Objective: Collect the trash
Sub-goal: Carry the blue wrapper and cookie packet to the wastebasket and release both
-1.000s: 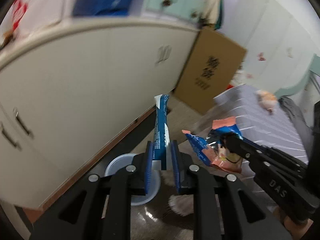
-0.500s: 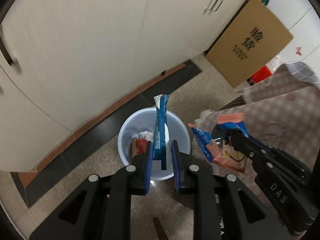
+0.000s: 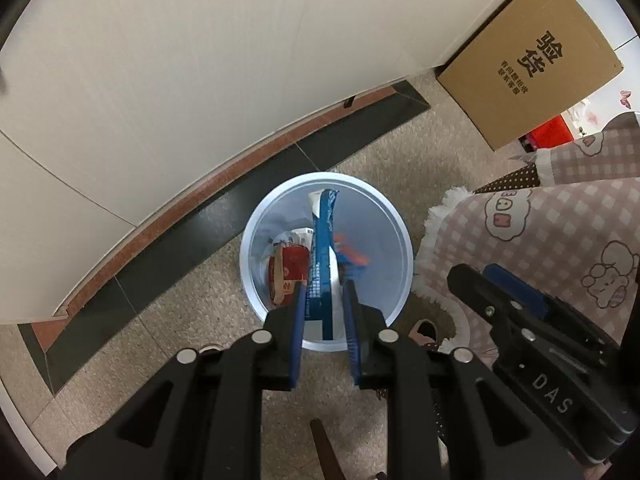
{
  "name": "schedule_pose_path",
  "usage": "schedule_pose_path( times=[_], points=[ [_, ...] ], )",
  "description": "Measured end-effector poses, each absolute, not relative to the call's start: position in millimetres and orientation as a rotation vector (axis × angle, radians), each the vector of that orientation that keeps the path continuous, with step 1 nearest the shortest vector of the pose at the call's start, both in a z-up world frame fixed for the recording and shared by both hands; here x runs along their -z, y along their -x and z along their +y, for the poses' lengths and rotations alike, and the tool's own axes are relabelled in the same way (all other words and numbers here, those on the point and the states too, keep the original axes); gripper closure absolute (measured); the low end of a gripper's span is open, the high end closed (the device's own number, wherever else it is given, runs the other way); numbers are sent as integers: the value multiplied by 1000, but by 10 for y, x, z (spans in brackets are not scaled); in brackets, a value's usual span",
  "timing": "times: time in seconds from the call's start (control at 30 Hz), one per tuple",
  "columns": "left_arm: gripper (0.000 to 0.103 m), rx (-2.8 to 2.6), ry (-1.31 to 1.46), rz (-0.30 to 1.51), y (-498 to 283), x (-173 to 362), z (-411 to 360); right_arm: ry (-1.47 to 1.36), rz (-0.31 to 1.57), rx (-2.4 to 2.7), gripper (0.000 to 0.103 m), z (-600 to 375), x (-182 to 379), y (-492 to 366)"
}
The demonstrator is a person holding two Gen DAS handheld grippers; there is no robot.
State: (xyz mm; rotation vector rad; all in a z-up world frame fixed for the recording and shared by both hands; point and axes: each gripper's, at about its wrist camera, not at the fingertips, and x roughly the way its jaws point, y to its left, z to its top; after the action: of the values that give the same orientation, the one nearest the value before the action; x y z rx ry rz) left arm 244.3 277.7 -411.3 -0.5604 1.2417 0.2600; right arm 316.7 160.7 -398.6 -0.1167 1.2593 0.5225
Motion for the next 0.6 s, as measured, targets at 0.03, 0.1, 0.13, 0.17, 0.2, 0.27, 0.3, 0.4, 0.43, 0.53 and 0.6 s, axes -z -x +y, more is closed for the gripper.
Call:
schedule_pose_path(
  times=[0.03, 0.1, 0.13, 0.17, 0.2, 0.27, 0.3, 0.4, 0.43, 0.53, 0.6],
  points=[
    [85, -259, 559, 1244, -2457, 4127, 2769, 117, 1261, -519, 58, 1603, 4000, -3164],
    [85, -253, 559, 1249, -2473, 4135, 2758, 110, 1263, -513, 58, 1588, 4018, -3173],
    [85, -250, 561, 1250, -2486, 4135, 2751, 107, 1263, -509, 57, 1578, 4014, -3178],
    [85, -247, 560, 1251, -2509, 4131, 2737, 106, 1263, -507, 57, 1571, 4012, -3185],
    [85, -244, 558, 1252, -2527, 4130, 2728, 104, 1261, -507, 57, 1570, 3968, -3152],
    [85, -238, 554, 1254, -2563, 4126, 2703, 103, 1255, -504, 56, 1558, 3935, -3147],
    [85, -233, 553, 1254, -2581, 4125, 2694, 101, 1254, -502, 55, 1544, 3914, -3146],
    [85, -224, 546, 1255, -2625, 4099, 2646, 96, 1245, -503, 54, 1496, 3849, -3152],
    [85, -222, 545, 1253, -2636, 4088, 2636, 93, 1242, -502, 54, 1481, 3833, -3156],
    [85, -217, 538, 1249, -2670, 4050, 2593, 80, 1228, -498, 54, 1421, 3759, -3161],
    [85, -210, 536, 1247, -2686, 4020, 2572, 72, 1217, -497, 53, 1380, 3704, -3158]
  ],
)
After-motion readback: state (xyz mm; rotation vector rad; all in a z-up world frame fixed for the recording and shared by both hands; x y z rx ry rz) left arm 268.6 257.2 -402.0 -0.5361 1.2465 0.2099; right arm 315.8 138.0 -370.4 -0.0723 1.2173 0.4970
